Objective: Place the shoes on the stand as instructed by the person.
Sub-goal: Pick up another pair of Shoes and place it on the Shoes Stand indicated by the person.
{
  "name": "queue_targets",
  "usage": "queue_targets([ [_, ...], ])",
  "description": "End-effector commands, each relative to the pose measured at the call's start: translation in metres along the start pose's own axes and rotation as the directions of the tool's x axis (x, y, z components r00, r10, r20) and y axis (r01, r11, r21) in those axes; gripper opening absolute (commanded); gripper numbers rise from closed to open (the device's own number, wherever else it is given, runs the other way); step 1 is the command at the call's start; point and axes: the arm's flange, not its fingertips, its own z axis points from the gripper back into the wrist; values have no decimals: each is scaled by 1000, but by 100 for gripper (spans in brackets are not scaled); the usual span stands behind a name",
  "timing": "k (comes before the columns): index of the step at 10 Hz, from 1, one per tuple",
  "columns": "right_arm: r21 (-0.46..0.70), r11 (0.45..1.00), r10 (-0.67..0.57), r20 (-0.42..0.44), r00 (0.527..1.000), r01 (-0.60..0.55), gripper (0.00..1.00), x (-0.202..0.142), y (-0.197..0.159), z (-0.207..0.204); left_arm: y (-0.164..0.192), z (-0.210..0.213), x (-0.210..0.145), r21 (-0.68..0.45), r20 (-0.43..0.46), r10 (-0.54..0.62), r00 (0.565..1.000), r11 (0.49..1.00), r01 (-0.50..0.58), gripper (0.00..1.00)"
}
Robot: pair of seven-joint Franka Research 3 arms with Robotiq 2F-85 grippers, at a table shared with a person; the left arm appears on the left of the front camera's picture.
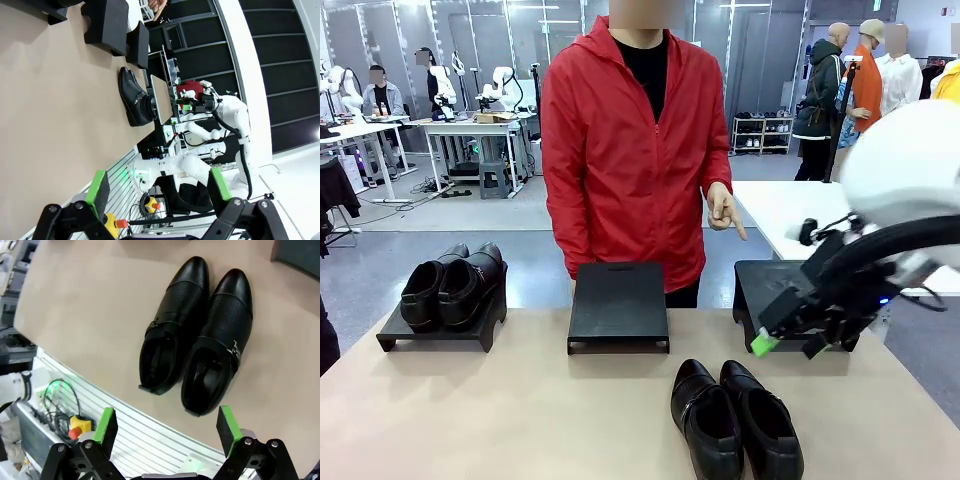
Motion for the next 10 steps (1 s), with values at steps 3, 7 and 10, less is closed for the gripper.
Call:
queue_targets([
  [3, -74, 992, -108, -40, 993, 105, 100, 3, 9, -67, -2, 0, -5, -11, -6, -19, 1000, 1000, 19, 100],
  [7, -160, 978, -141, -45, 989, 132, 100, 6, 4, -113, -2, 0, -5, -11, -6, -19, 1000, 1000, 19, 100],
  [10, -197, 968, -172, -58, 983, 157, 100, 7, 2, -136, -2, 0, -5, -11, -6, -19, 1000, 1000, 19, 100],
])
